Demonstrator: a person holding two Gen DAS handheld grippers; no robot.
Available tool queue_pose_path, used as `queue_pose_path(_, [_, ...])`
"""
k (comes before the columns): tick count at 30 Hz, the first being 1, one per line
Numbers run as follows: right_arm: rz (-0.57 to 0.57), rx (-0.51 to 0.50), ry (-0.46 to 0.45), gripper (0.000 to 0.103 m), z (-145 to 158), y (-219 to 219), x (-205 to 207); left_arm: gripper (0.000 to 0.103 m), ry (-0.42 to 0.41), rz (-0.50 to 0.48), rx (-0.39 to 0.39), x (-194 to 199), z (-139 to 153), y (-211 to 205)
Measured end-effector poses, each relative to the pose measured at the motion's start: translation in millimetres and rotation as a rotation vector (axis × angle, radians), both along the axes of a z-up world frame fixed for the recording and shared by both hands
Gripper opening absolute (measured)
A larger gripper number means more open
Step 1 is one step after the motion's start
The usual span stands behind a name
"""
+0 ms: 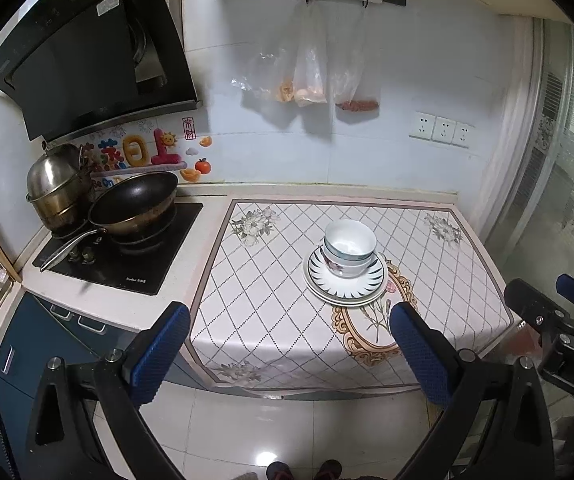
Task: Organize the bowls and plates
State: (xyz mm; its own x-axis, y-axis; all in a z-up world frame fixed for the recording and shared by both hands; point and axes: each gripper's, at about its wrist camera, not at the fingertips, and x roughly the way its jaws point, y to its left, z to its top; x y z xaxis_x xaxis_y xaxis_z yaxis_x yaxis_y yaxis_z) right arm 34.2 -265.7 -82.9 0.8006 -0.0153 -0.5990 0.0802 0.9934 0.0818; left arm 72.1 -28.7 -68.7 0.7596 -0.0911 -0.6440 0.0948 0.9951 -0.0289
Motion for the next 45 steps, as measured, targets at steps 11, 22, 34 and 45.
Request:
queue_pose_path(11, [-0.026, -0.008, -0.002, 0.103, 0.9, -2.0, -6.4, 0.102, -0.004, -0.007, -0.01, -3.7, 1.8, -0.1])
queue_pose_path(22, [-0.023, -0.014, 0.006, 0.103, -1.0, -0.7, -6.2, 0.102, 0.006, 0.003, -0.023, -3.3, 1.4, 2.2])
queue_pose_path(34, [-0.017, -0.023, 0.01, 0.103, -4.1, 2.9, -6.7, 0.102, 0.0, 0.01, -0.026, -8.6, 1.7, 4.0])
queue_pose_path(45, [-0.024, -0.022, 0.013, 0.103, -5.3, 4.4, -8.9, 0.102, 0.0, 0.011, -0.025, -10.5, 2.1, 3.3])
